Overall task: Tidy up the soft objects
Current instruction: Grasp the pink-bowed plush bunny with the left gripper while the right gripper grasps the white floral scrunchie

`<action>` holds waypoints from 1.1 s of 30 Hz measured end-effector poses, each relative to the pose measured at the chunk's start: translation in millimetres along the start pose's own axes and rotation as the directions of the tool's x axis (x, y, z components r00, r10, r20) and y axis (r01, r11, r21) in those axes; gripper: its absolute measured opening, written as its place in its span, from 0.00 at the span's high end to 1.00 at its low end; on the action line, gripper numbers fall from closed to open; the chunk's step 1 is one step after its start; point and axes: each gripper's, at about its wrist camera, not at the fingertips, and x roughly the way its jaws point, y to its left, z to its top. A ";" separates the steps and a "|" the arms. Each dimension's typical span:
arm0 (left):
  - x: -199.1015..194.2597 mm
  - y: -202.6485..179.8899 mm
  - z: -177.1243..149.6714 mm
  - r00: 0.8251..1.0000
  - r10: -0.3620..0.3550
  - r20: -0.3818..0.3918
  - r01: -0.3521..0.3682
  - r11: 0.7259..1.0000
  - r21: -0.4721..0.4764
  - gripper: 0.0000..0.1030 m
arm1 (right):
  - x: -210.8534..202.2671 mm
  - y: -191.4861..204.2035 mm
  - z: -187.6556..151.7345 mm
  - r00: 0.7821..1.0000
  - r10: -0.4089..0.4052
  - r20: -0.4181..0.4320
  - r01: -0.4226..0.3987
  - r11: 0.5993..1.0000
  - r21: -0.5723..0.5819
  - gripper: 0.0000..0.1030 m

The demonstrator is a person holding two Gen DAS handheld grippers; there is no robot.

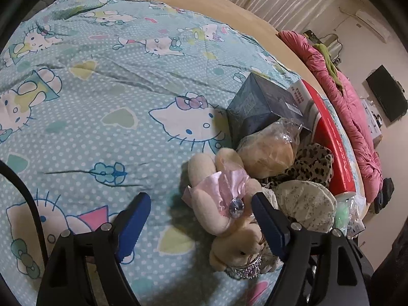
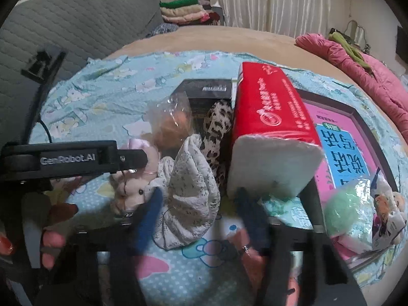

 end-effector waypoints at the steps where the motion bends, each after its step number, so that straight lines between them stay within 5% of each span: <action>1: 0.4 -0.2 -0.3 1.000 0.001 0.000 -0.001 1.000 0.003 0.21 | 3.1 1.0 -0.9 1.000 0.005 -0.012 -0.005 1.000 -0.005 0.65; 6: 2.1 1.9 -1.3 1.000 -0.007 0.006 0.007 1.000 -0.021 0.21 | -3.7 -1.3 -0.6 0.999 0.042 0.009 -0.042 0.999 -0.016 0.80; 13: 5.7 -6.0 -5.7 1.000 -0.009 -0.004 0.008 1.000 -0.003 0.22 | -19.9 -9.5 -3.1 0.997 0.068 0.025 -0.066 0.997 -0.044 0.81; 18: 9.3 -9.0 -6.4 0.998 -0.056 -0.022 0.056 0.998 -0.010 0.36 | -35.0 -16.7 -9.6 0.996 0.085 0.023 -0.084 0.996 -0.042 0.82; 22: 12.4 -11.4 -7.3 0.993 -0.112 -0.033 0.112 0.994 -0.016 0.61 | -39.7 -20.5 -11.6 0.997 0.072 0.022 -0.071 0.997 -0.038 0.82; 33: 8.8 -9.3 -8.2 0.991 -0.124 -0.039 0.124 0.992 -0.013 0.71 | -38.5 -22.6 -17.7 0.997 0.073 -0.019 -0.073 0.997 -0.016 0.81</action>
